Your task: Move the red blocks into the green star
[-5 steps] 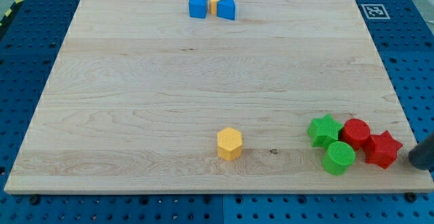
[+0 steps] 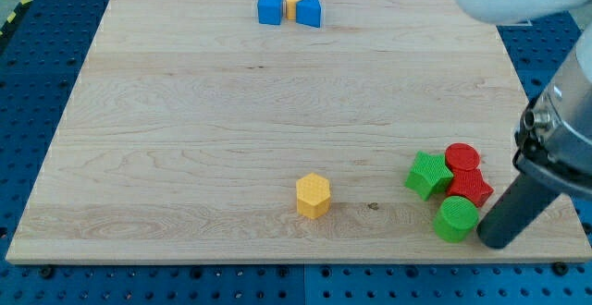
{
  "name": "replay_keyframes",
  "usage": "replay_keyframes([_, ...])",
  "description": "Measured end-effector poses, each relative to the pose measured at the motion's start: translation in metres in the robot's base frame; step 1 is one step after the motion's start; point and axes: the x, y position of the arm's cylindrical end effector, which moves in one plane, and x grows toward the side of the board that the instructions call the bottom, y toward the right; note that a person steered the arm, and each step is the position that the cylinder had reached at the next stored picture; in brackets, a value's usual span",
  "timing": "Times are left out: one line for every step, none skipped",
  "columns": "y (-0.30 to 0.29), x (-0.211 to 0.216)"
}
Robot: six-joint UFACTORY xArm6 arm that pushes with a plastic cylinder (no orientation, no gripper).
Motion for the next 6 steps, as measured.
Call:
replay_keyframes([-0.001, 0.003])
replay_keyframes([0.009, -0.011])
replay_keyframes([0.014, -0.020])
replay_keyframes([0.002, -0.020])
replay_keyframes([-0.021, -0.020])
replay_keyframes([-0.044, -0.020])
